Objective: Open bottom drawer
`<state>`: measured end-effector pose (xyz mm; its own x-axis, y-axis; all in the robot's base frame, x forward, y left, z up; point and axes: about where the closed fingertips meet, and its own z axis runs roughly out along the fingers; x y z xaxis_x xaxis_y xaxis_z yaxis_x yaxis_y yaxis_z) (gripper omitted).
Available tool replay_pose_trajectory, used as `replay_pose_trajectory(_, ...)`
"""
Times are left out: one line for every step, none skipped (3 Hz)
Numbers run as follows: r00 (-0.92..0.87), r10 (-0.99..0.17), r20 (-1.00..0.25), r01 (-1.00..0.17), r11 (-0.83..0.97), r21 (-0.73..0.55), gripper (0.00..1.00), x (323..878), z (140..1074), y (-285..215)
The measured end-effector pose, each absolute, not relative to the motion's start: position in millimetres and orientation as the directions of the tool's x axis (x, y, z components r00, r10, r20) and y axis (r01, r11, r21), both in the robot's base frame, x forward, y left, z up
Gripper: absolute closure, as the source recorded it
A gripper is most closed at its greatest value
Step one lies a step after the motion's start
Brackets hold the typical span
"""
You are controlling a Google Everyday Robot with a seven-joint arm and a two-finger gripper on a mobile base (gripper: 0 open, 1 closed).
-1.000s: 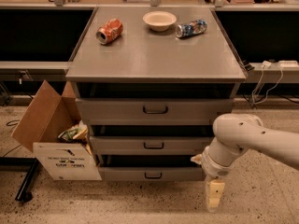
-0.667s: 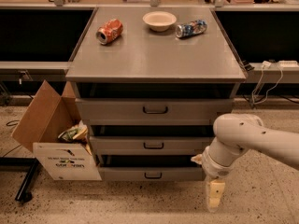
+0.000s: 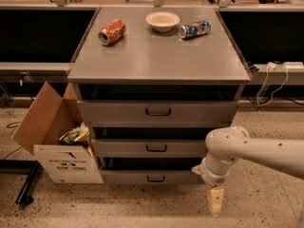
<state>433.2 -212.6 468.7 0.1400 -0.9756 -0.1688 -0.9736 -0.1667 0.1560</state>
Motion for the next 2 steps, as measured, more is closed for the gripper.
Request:
replay_pose_trajectory(0.151, -0.981, -0.120, -0.966, -0.173, 0.192, 0.00, 447, 392, -236)
replay_pose_trajectory(0.138, -0.983, -0.120, -0.962, -0.162, 0.222, 0.00, 449, 338, -246)
